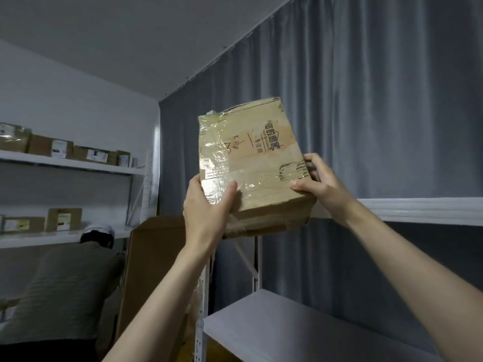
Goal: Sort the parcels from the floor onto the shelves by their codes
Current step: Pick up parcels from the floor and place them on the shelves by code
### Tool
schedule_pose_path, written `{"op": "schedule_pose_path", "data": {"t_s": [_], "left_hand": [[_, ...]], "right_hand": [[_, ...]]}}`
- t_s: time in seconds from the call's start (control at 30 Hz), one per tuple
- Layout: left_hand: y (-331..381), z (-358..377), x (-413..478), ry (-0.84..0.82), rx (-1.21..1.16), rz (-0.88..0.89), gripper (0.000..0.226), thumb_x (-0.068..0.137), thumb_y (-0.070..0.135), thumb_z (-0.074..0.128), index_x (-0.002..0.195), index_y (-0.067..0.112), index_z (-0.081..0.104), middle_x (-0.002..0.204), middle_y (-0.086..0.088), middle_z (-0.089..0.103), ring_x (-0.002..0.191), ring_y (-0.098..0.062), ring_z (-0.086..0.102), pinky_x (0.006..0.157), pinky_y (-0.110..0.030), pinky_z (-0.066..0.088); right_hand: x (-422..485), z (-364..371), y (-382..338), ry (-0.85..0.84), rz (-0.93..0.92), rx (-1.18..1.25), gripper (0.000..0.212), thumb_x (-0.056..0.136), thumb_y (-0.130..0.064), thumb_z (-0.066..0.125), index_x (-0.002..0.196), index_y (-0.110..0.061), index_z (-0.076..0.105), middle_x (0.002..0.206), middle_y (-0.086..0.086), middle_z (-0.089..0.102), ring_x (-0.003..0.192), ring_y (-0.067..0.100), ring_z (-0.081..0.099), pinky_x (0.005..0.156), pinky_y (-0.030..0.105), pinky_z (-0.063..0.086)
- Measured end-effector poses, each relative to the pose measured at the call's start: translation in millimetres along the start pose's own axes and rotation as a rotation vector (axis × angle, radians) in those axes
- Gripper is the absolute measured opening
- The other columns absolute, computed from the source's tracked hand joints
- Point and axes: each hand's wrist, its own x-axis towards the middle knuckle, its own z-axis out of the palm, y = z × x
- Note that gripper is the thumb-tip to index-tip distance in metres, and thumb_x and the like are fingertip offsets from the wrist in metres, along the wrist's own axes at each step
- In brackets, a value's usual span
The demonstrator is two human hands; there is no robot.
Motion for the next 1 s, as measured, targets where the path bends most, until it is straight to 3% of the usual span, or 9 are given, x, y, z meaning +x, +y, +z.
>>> {"op": "schedule_pose_path", "data": {"t_s": [0.07,0.2,0.3,0.43,0.57,0.67,0.73,0.83,1.0], "left_hand": [[-7.3,18.2,16.6,-0.009,-0.046,0.018,0.081,0.067,0.074,0.070,0.130,0.028,0.048,0.120,0.010,0.060,0.110,-0.015,0.063,0.088,-0.046,0.057],[-19.9,56.4,44.7,-0.005,-0.012,0.096,0.066,0.072,0.066,0.071,0.125,0.035,0.047,0.118,0.009,0.061,0.109,-0.014,0.062,0.087,-0.046,0.057],[-28.9,87.5,61.4,0.004,0.004,0.147,0.070,0.074,0.062,0.069,0.130,0.027,0.046,0.120,0.006,0.061,0.110,-0.013,0.061,0.090,-0.044,0.056],[-49.7,131.6,73.1,-0.015,0.042,0.172,0.068,0.080,0.049,0.071,0.134,0.018,0.044,0.125,0.003,0.057,0.113,-0.011,0.057,0.096,-0.039,0.052],[-76.6,170.6,78.9,-0.067,0.115,0.179,0.066,0.085,0.041,0.071,0.140,0.020,0.039,0.130,0.008,0.053,0.112,-0.005,0.050,0.095,-0.025,0.045],[-94.4,192.6,84.0,-0.097,0.193,0.179,0.068,0.086,0.049,0.067,0.140,0.023,0.036,0.130,0.013,0.051,0.116,-0.009,0.052,0.095,-0.030,0.045],[-106.7,203.6,87.1,-0.107,0.309,0.150,0.076,0.086,0.059,0.059,0.145,0.021,0.031,0.138,0.004,0.049,0.122,-0.019,0.052,0.098,-0.041,0.046],[-122.2,215.0,89.4,-0.112,0.479,0.044,0.090,0.091,0.062,0.049,0.155,0.010,0.014,0.147,-0.010,0.036,0.131,-0.030,0.044,0.101,-0.044,0.039],[-137.1,229.0,97.9,-0.078,0.488,0.012,0.083,0.095,0.050,0.052,0.153,0.005,0.012,0.144,-0.015,0.035,0.128,-0.035,0.044,0.098,-0.046,0.042]], "right_hand": [[14.1,-9.2,8.2,0.024,-0.045,0.015,0.079,0.055,-0.048,0.073,0.128,-0.033,0.047,0.132,-0.003,0.058,0.121,0.015,0.057,0.091,0.029,0.048],[34.5,-29.4,24.1,0.070,-0.148,0.000,0.089,0.059,-0.039,0.073,0.141,-0.032,0.038,0.135,-0.006,0.056,0.119,0.009,0.059,0.098,0.032,0.049],[49.4,-44.8,41.5,0.110,-0.171,-0.028,0.085,0.068,-0.021,0.069,0.144,-0.031,0.034,0.133,-0.009,0.056,0.118,0.008,0.059,0.101,0.035,0.049],[67.7,-61.9,71.2,0.176,-0.171,-0.075,0.086,0.066,-0.018,0.067,0.144,-0.028,0.032,0.135,-0.003,0.055,0.122,0.015,0.056,0.102,0.037,0.050],[84.7,-71.7,108.9,0.290,-0.087,-0.163,0.093,0.071,-0.016,0.074,0.150,-0.022,0.026,0.134,-0.007,0.053,0.114,0.009,0.057,0.099,0.031,0.049],[100.9,-74.0,127.5,0.412,-0.001,-0.304,0.093,0.077,-0.024,0.082,0.150,-0.018,0.026,0.131,-0.008,0.052,0.114,0.010,0.053,0.094,0.020,0.038],[113.6,-74.2,137.5,0.429,0.057,-0.384,0.090,0.078,-0.034,0.080,0.150,-0.017,0.027,0.139,-0.002,0.054,0.122,0.019,0.053,0.096,0.026,0.040],[127.1,-70.1,147.0,0.409,0.182,-0.639,0.084,0.080,-0.048,0.075,0.145,-0.017,0.033,0.144,0.009,0.046,0.130,0.031,0.047,0.100,0.041,0.042],[154.9,-55.9,150.4,0.328,0.283,-0.893,0.069,0.089,-0.043,0.067,0.139,-0.005,0.039,0.140,0.017,0.047,0.125,0.037,0.050,0.092,0.039,0.045]]}}
